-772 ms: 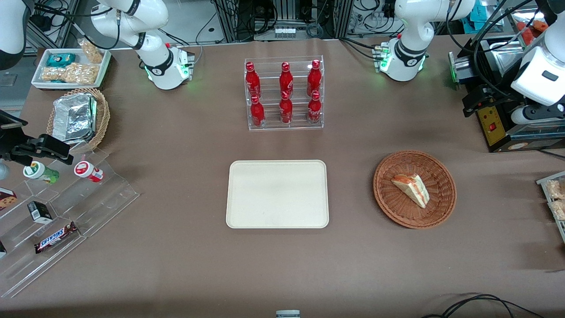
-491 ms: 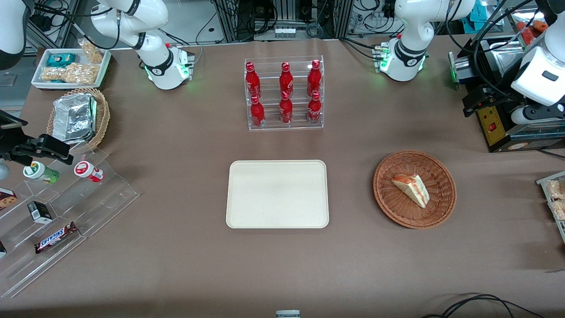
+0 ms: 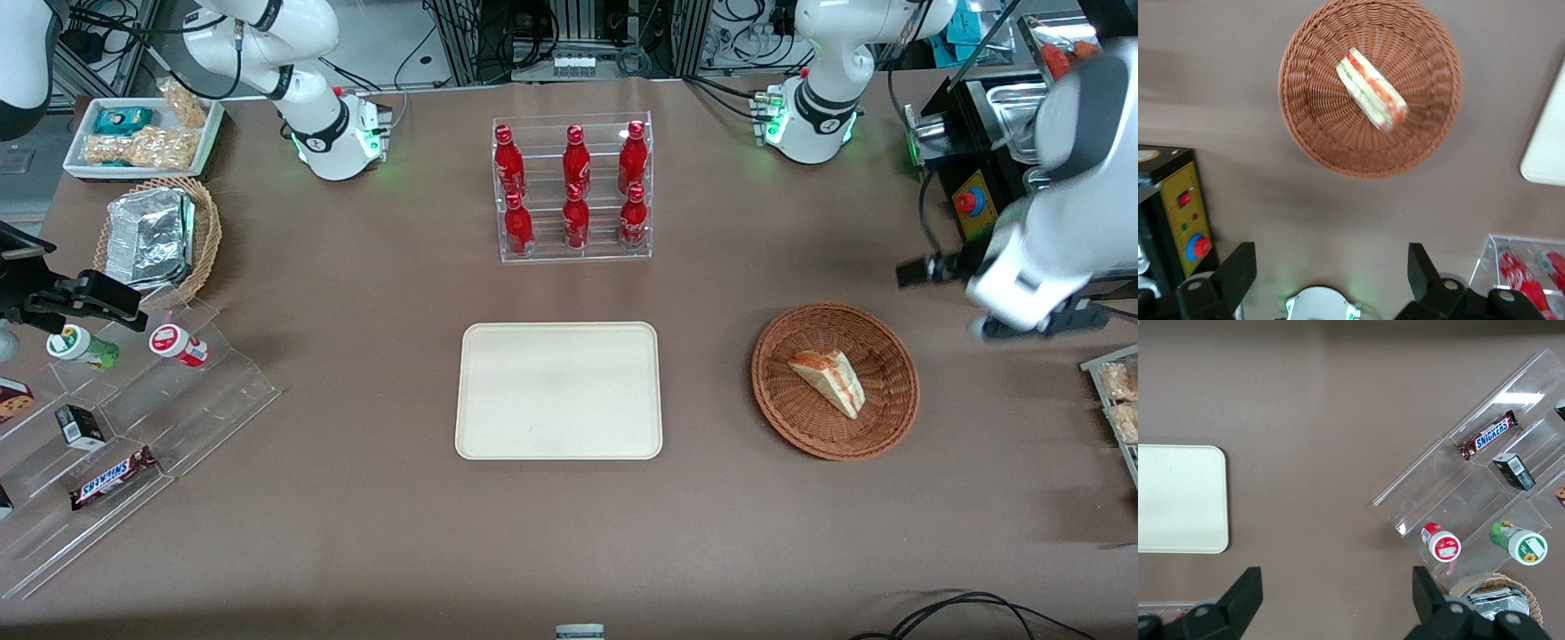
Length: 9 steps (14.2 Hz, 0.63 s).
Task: Place sandwich from basket to tray
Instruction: 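Move the open left gripper down over the sandwich in the wicker basket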
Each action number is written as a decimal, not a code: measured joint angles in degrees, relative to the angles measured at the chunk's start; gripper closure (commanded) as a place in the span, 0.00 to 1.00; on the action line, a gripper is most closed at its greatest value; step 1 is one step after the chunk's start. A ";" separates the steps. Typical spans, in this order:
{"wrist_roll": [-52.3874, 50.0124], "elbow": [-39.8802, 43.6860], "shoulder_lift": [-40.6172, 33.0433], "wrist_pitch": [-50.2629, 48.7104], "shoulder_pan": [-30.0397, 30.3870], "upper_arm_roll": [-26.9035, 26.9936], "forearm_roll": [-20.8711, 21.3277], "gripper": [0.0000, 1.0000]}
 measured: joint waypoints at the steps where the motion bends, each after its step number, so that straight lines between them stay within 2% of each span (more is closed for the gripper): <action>1: 0.00 -0.17 2.50 2.08 0.84 0.03 -0.01 0.00; 4: -3.80 -2.59 7.18 8.77 2.33 0.07 -0.44 0.00; 9: -24.23 -7.69 10.41 21.89 2.11 -0.48 -5.04 0.00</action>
